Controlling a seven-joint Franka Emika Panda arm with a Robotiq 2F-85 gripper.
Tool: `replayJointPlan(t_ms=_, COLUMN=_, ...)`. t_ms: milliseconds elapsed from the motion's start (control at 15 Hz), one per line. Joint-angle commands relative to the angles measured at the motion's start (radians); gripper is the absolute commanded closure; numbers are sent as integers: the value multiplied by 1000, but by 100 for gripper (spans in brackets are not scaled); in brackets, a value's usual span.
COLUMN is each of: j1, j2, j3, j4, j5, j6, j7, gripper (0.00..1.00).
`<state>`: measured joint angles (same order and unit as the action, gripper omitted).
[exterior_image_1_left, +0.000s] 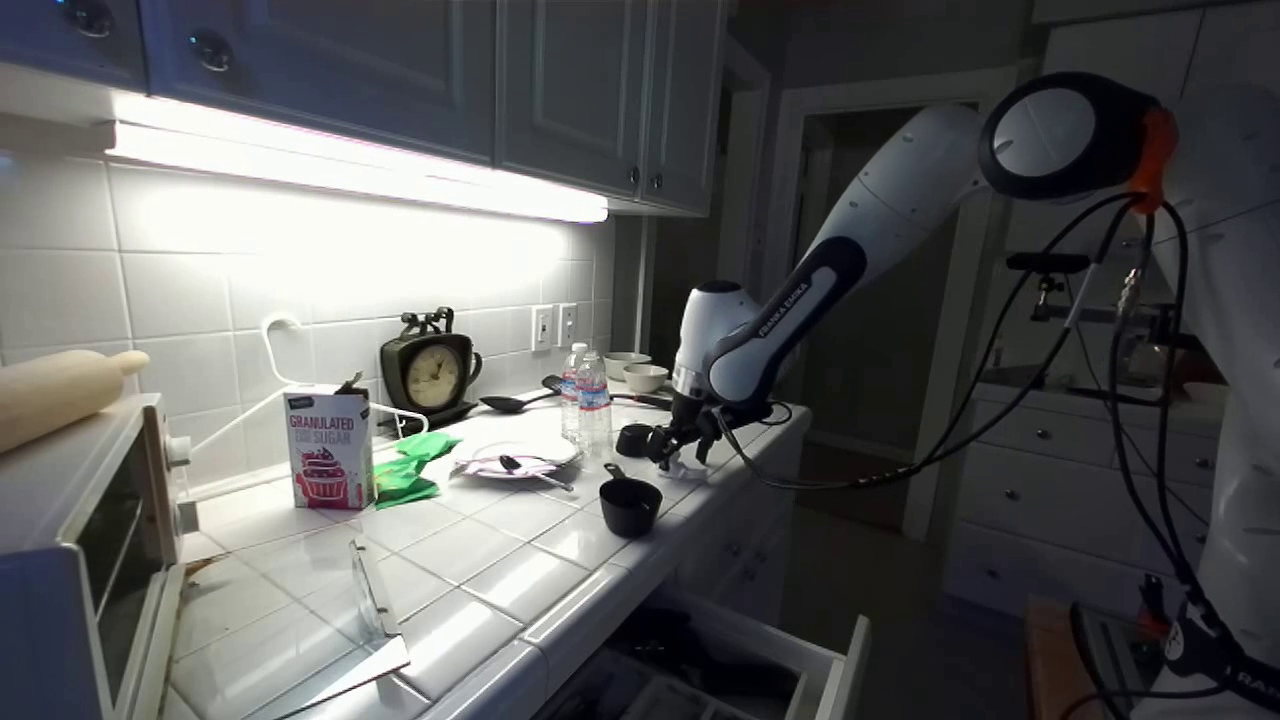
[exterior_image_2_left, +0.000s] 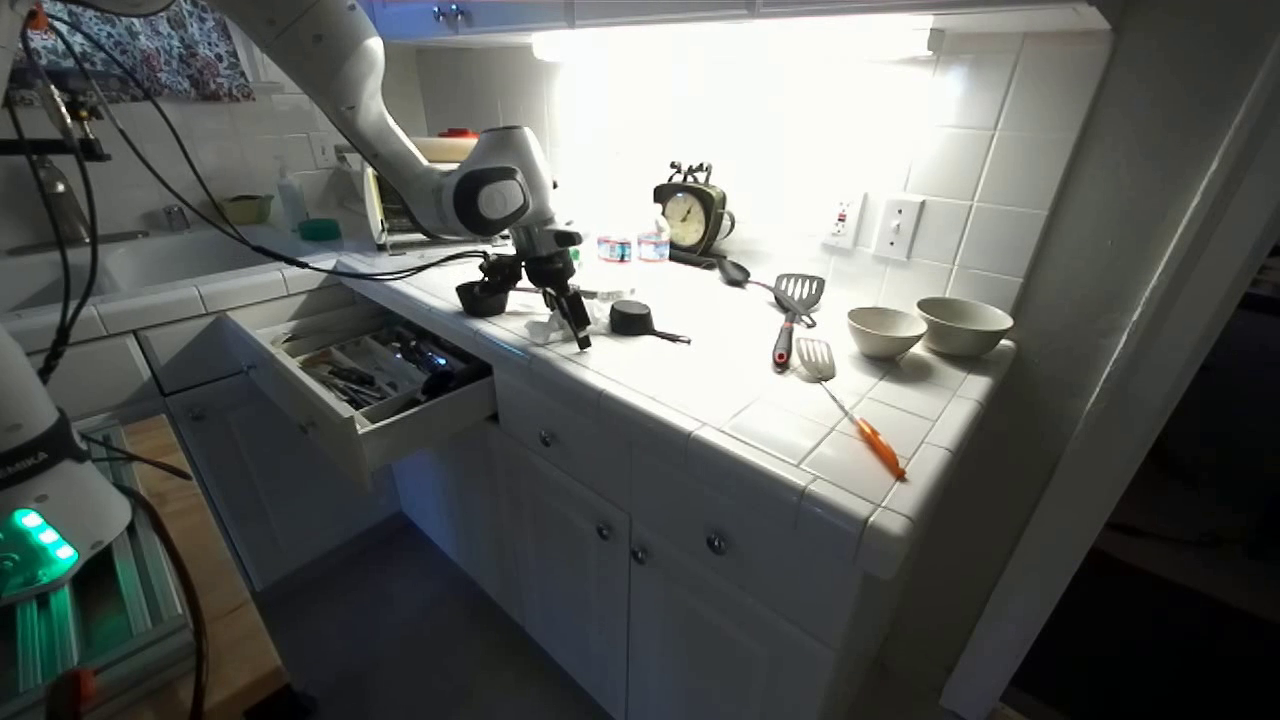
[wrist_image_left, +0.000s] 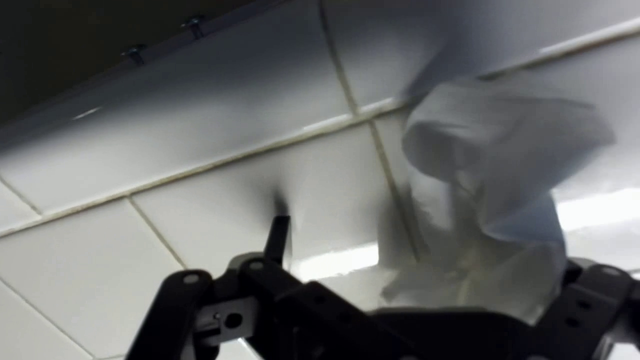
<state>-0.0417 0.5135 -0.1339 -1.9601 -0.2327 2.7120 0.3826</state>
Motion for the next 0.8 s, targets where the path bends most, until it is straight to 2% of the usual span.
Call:
replayJointPlan(t_ms=0, j1=-44, j2=-40, j3=62, j4=-19, j5=183, j6=-7, j7=-105, gripper=0)
replayJointPlan(t_ms=200, j1=-71, j2=-56, j3=99, j4=-20, j5=298, j6=0, j7=-166, gripper=0)
replayJointPlan(t_ms=267, j1=-97, j2=-63, j3=130, j4=-24, j5=354, j6=7, j7=-207, gripper=0)
replayJointPlan(t_ms=333, j1=-161, j2=-77, j3=206, j4=-28, j5=459, j6=2, j7=-298, gripper=0)
replayJointPlan(t_ms=533, j1=-315, j2=-86, j3=367, j4=0, j5=639, j6=-77, j7=-528, gripper=0)
replayJointPlan(t_ms=600, j1=-355, j2=-89, j3=402, j4=11, j5=696, j6=-121, j7=-604, gripper=0)
replayJointPlan(t_ms=733, j1=-320, j2=-104, j3=334, j4=21, j5=710, j6=-197, j7=-633, gripper=0)
